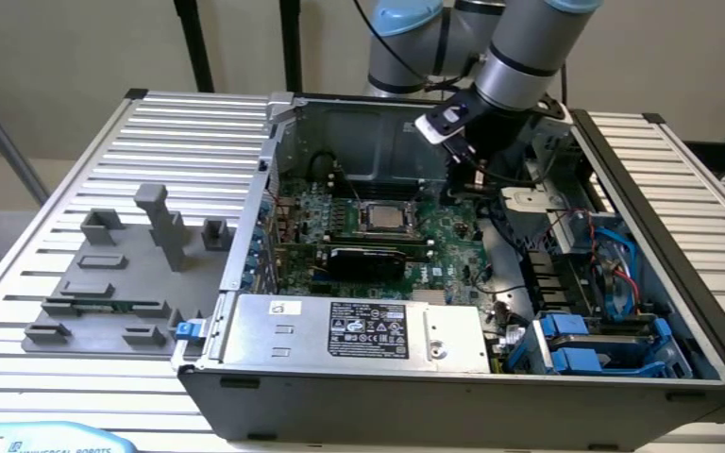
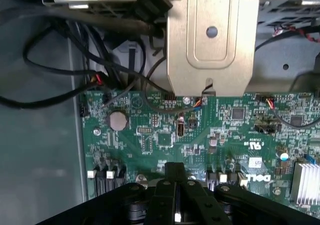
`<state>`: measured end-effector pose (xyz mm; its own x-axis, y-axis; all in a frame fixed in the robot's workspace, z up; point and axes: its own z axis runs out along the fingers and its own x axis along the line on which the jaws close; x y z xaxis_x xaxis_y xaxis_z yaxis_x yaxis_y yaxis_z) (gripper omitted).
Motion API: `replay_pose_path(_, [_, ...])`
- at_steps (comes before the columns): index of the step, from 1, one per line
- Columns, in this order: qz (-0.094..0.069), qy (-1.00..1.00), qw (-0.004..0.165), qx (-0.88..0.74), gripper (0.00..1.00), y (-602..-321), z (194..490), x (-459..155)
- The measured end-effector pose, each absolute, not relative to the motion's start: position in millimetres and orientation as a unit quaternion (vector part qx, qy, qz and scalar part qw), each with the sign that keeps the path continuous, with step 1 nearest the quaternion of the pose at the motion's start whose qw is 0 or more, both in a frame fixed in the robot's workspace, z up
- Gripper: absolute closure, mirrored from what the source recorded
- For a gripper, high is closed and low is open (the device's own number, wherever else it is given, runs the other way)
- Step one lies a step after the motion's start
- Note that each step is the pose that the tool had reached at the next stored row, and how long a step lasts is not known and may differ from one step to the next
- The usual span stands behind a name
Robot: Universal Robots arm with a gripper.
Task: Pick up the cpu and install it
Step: 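Close the cpu cover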
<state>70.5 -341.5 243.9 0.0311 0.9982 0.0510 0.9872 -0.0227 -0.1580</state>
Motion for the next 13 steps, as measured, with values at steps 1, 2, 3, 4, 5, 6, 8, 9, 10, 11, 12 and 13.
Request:
replay_pose_path(1, [0.042,-0.695,0.079,-0.713,0.89,-341.5,243.9,69.8])
replay_pose_path(2, [0.045,-0.695,0.083,-0.713,0.89,-341.5,243.9,69.1])
replay_pose_path(3, [0.049,-0.695,0.087,-0.712,0.89,-341.5,243.9,68.1])
replay_pose_path(4, [0.052,-0.695,0.090,-0.712,0.89,-341.5,243.9,67.1])
replay_pose_path(5, [0.055,-0.695,0.093,-0.711,0.89,-341.5,243.8,66.0])
replay_pose_path(6, [0.057,-0.695,0.095,-0.710,0.89,-341.5,243.8,64.8])
replay_pose_path(8, [0.062,-0.695,0.101,-0.709,0.89,-341.5,243.7,62.4])
replay_pose_path(9, [0.065,-0.695,0.103,-0.709,0.89,-341.5,243.6,61.1])
replay_pose_path(10, [0.067,-0.695,0.106,-0.708,0.89,-341.5,243.5,60.0])
replay_pose_path(11, [0.070,-0.695,0.109,-0.707,0.89,-341.5,243.5,58.6])
replay_pose_path(12, [0.072,-0.695,0.111,-0.707,0.89,-341.5,243.4,57.2])
replay_pose_path(13, [0.074,-0.695,0.113,-0.706,0.89,-341.5,243.3,55.7])
